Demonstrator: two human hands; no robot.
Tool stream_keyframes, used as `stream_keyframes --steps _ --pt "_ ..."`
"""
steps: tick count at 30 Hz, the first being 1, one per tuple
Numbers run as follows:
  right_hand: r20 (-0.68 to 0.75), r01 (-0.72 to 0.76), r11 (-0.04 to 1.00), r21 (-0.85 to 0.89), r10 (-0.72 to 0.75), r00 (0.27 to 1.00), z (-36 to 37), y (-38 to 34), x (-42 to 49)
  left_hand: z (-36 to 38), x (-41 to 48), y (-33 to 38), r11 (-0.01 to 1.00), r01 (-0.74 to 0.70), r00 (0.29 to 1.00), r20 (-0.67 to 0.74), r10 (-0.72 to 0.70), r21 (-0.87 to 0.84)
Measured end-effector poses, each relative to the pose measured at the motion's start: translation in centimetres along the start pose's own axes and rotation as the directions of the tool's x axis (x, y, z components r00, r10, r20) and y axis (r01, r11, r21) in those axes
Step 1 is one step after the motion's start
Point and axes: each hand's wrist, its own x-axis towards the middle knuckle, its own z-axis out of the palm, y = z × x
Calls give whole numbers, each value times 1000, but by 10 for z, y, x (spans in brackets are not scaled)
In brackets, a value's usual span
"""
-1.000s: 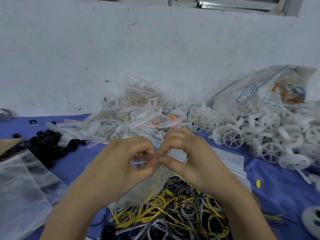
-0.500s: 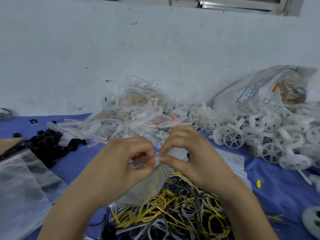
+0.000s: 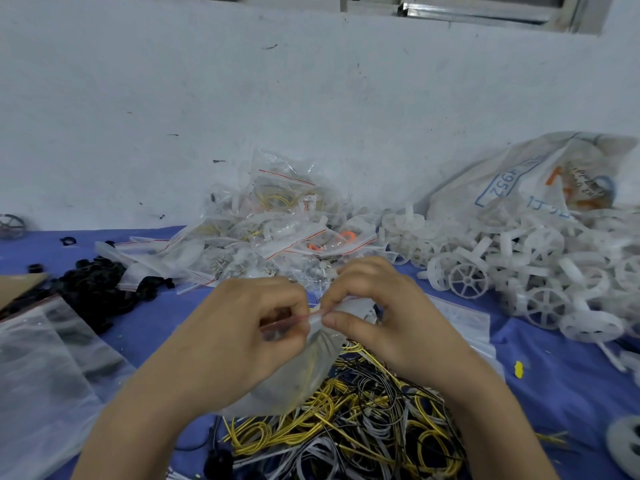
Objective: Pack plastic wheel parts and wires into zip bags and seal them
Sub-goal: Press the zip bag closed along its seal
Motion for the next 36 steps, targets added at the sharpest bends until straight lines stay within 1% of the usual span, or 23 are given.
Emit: stream_keyframes --steps 4,6,8,10,15,18,20,24,26,28,32,36 --pt "23 36 999 -37 -35 999 6 -4 2 3 1 1 1000 -10 1000 -20 10 -12" --pt "1 33 999 -17 -33 999 6 -5 3 1 1 0 1000 -16 1000 -12 16 -19" --pt "-19 -5 1000 10 5 1000 2 -3 2 -1 0 0 1000 -6 1000 -24 6 -8" --pt "-2 -36 999 32 36 999 -2 -2 1 0 0 -1 1000 2 999 -40 -2 -6" --pt "19 0 999 44 -1 1000 2 -4 0 7 3 0 999 -6 1000 -11 5 -47" --pt "19 -66 991 115 64 998 0 -3 0 3 2 -3 998 -50 999 -2 50 -41" --pt "12 -94 987 130 93 996 -4 -1 -1 2 2 -4 998 -49 999 -18 49 -30" --pt "-6 -38 990 134 39 999 -2 -1 -1 7 3 -2 999 -30 999 -31 30 -12" --pt "-13 -45 982 186 48 999 -2 1 -1 6 3 -1 998 -59 998 -17 59 -4" --pt "-3 -85 959 269 89 996 -4 4 -1 4 3 0 998 -70 997 -19 70 -7" --pt "24 -108 926 362 106 994 -4 10 -3 4 3 0 998 -62 998 -31 61 -12" --pt "23 -136 880 455 141 990 -1 15 -3 6 3 0 999 -34 999 -37 34 -4"
